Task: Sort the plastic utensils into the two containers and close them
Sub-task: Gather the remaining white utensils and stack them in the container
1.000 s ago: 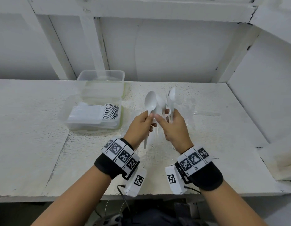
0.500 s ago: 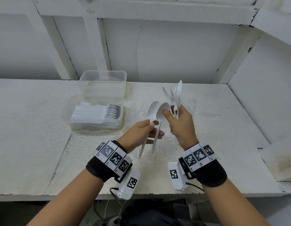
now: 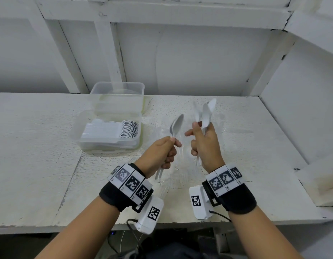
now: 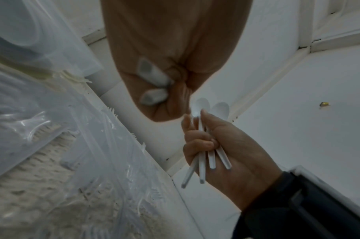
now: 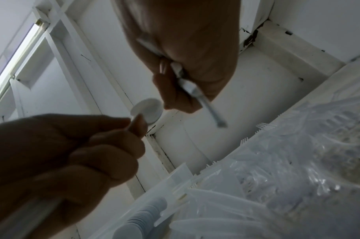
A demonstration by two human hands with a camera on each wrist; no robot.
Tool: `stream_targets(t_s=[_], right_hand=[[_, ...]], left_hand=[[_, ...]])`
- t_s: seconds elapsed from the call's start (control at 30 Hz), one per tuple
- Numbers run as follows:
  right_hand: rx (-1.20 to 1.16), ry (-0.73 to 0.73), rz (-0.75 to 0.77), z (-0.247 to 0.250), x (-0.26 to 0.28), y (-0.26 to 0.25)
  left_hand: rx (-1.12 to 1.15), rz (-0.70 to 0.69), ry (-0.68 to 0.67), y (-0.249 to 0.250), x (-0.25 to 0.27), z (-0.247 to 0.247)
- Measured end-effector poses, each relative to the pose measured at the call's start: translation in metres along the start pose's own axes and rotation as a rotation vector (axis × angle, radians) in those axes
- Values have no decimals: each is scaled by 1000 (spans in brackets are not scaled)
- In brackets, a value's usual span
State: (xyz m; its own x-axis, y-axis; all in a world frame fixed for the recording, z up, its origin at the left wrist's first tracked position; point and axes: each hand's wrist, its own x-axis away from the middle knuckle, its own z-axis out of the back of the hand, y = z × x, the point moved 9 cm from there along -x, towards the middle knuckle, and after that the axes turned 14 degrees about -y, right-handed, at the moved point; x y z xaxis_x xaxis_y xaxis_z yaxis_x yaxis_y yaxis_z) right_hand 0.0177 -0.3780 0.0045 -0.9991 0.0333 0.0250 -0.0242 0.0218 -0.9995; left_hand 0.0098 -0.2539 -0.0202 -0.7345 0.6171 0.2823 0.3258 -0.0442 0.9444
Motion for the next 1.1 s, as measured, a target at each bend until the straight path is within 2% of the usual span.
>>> stream_targets(t_s=[0.13, 0.37, 0.57, 0.63, 0.73, 0.9, 1.1], right_hand=[[-60, -119, -98, -13, 6, 9], [176, -238, -108, -42, 18, 14], [241, -310, -135, -51, 19, 17], [281, -318, -137, -49, 19, 18], [252, -249, -147, -36, 18, 19], [207, -208, -168, -24, 19, 19], [-3, -306, -187, -38, 21, 21]], left_hand=[[33, -92, 158, 5, 3, 18], [17, -127, 219, 3, 5, 14], [93, -114, 309, -5, 4, 28], [173, -126, 358, -5, 6, 37], [318, -181, 398, -2, 9, 51], [382, -173, 412, -3, 10, 56], [190, -154, 286, 1, 2, 35]])
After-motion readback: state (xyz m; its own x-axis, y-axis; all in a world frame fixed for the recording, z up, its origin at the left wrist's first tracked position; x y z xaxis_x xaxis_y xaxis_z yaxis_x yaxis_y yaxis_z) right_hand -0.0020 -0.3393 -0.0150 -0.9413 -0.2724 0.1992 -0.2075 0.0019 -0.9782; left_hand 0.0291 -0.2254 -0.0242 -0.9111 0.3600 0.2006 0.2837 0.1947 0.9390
